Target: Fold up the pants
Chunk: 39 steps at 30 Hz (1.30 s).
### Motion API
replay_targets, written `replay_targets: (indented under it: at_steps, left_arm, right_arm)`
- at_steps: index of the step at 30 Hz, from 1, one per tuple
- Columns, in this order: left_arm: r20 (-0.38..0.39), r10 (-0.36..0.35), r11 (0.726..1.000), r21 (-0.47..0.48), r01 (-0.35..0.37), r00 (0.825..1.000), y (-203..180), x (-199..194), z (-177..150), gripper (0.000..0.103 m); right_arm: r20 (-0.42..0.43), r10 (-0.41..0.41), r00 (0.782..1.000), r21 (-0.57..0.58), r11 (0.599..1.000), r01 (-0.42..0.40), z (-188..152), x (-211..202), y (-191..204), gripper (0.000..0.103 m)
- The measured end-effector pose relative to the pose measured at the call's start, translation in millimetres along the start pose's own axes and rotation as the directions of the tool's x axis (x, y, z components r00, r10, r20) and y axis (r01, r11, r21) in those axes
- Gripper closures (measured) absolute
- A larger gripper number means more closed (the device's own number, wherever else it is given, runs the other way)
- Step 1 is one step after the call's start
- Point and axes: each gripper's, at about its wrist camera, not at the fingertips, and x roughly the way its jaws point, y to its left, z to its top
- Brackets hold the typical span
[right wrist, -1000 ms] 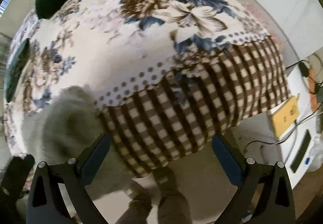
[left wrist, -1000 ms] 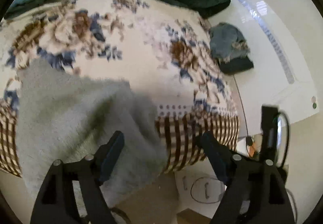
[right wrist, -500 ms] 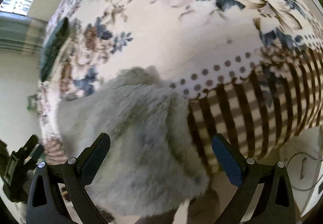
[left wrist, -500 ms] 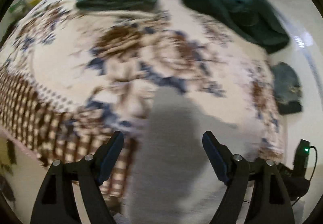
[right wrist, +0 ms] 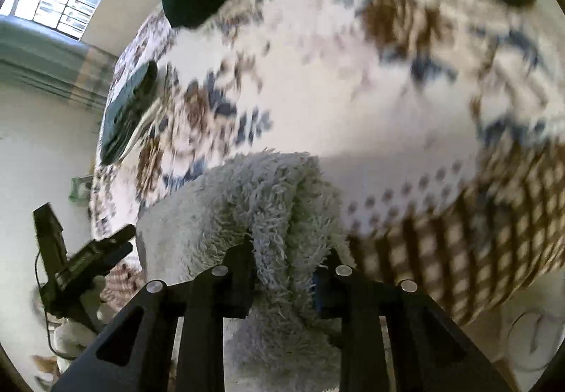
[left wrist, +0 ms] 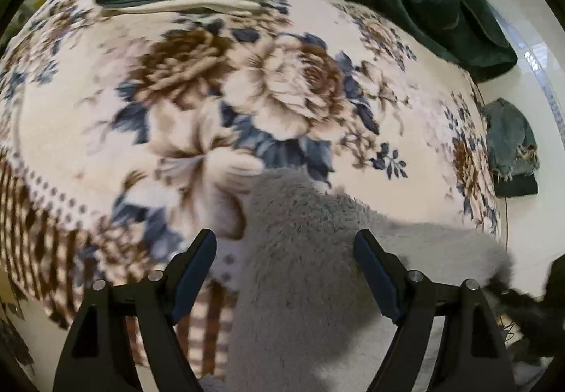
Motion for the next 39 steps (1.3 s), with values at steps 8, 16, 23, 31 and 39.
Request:
replay_targets:
  at_steps: [8,16,23,31,39]
  left_arm:
    - [-0.096,0.016,1.000,0.022,-0.014,0.995,-8,53,9,0.024]
    - [-0.099,-0.005,1.000,-0.007,0.005,0.995,8,58,9,0.022]
    - [-0.097,0.022,1.000,0.020,-0.020,0.995,10,61,13,0.022]
    - [-0.110,0.004,0.999,0.042,0.000,0.994,-7,52,17,0.022]
    - [-0.065,-0.093,0.995,-0.043,0.091,0.994,6,8,16,0.022]
  right_arm:
    - [-0.250,0.047,0.967,0.248,0.969,0.017,-3,34,-78,0.048]
    - [-0.243,0.297,0.923,0.518,0.845,-0.135,-87,58,-125,0.052]
    - [-0.110,0.257,0.960,0.574,0.805,-0.150,-130,4,-127,0.095]
    - [-0.407,0.132,0.904,0.417,0.907,0.055,-136,34,-123,0.069]
    - [-0.185,0.128,0.974,0.262,0.962,-0.077,-49,4,-79,0.020]
